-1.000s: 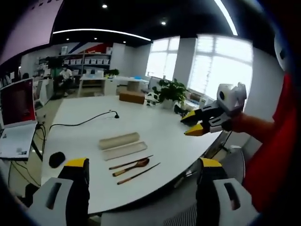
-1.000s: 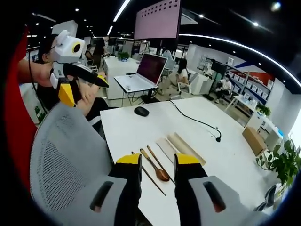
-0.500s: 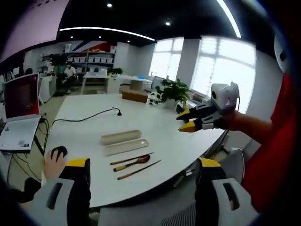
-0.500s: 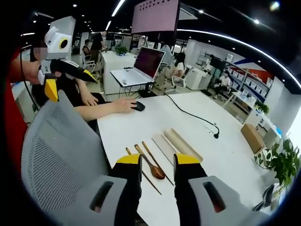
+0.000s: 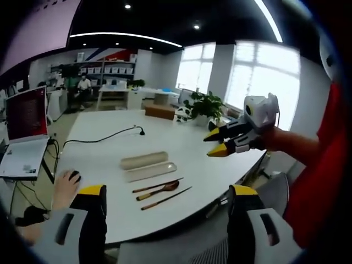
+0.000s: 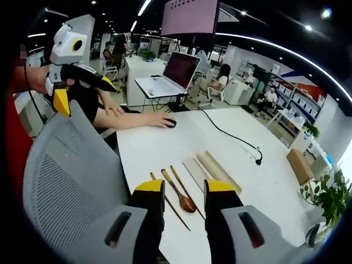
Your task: Arrange the utensils inside the cutlery case until each visible utensil rests in its matching compartment.
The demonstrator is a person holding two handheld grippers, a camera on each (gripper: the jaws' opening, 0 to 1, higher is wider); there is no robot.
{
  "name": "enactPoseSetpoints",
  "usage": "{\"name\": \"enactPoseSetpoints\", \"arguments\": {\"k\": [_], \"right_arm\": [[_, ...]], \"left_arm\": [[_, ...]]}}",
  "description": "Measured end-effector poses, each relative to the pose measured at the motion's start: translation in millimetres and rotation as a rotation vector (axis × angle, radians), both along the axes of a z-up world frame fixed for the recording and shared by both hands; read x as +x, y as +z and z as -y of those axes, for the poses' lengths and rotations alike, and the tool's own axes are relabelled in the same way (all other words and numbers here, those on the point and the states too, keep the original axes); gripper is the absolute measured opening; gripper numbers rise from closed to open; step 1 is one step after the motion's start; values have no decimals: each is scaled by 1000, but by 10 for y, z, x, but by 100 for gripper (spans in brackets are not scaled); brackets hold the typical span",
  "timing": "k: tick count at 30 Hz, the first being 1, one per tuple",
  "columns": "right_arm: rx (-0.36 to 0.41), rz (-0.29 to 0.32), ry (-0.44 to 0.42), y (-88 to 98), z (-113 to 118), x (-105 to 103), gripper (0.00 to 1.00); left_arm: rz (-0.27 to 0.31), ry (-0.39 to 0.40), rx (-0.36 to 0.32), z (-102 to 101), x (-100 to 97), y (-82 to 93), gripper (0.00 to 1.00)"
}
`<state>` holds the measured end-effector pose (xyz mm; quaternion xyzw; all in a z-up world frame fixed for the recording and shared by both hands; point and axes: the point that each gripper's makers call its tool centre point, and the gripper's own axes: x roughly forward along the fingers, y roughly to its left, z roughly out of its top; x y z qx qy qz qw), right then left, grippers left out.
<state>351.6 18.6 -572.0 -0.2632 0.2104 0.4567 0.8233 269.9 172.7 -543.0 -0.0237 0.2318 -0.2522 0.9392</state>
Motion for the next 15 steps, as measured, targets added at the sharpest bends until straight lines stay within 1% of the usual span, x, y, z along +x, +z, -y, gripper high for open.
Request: {"name": "enactPoseSetpoints", "arguments": {"k": [5,8,12,15], "right_arm": [[-6,-6,8,-15,-14,33,25],[-3,-22,7,-43,-17,64,24],[-6,-34,-13,-85,-13,123,29],[-10,-41,-12,-106,-27,138,29]], "left_arm": [[-11,10,-3,-19,2,-47,93],[-18,13,-4,-19,9,-73,93],[-17,18,-14,-18,25,-85,92],[-19,20,-15,-24,40,-100,92]]}}
